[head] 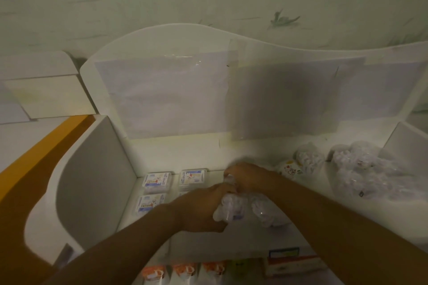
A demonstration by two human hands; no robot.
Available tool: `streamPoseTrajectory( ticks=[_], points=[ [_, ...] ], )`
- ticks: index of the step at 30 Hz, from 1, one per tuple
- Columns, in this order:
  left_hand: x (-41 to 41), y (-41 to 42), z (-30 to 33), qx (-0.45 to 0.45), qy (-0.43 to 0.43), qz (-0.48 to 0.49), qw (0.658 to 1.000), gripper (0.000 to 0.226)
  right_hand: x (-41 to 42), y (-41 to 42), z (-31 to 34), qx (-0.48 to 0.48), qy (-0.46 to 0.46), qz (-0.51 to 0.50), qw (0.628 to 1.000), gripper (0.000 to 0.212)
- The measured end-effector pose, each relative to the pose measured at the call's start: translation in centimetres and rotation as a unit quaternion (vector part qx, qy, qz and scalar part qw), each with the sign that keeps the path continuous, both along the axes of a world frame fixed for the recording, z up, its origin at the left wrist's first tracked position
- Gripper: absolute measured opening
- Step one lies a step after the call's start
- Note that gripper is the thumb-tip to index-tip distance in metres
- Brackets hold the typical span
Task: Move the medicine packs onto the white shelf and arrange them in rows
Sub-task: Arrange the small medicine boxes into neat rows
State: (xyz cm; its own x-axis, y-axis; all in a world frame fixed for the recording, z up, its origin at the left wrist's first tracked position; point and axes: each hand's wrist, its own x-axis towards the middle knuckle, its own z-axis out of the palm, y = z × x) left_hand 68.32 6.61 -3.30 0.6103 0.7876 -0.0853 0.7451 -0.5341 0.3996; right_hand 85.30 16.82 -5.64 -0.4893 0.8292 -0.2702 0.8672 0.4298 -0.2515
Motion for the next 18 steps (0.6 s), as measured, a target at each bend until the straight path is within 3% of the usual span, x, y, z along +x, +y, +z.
streamPoseTrajectory(
  ticks=[3,6,10,13,18],
  points=[
    [-0.3,-0.3,0.7,-0.022,0.006,0.02,1.0,0.075,-0.1,0.1,0.0,-0.001,0.005,0.005,1.0,0.049],
    [0.0,-0.4,0.6,0.015,0.075,0.013,0.997,0.077,-0.2,-0.1,-0.6,0.016,-0.001,-0.006,1.0,0.057],
    [0.3,0.2,0.1,0.045,0.107,0.013,0.993,0.087,-0.5,-0.5,-1.1,0.042,0.024,0.01,0.999,0.052],
    [-0.4,0.6,-0.5,0.081,0.142,0.001,0.987,0.081,-0.3,-0.9,-0.9,0.067,0.029,0.006,0.997,0.057],
    [-2.7,0.0,1.1,0.093,0.071,0.033,0.993,0.07,0.2,-1.2,0.3,0.087,0.053,0.007,0.995,0.053]
  ],
)
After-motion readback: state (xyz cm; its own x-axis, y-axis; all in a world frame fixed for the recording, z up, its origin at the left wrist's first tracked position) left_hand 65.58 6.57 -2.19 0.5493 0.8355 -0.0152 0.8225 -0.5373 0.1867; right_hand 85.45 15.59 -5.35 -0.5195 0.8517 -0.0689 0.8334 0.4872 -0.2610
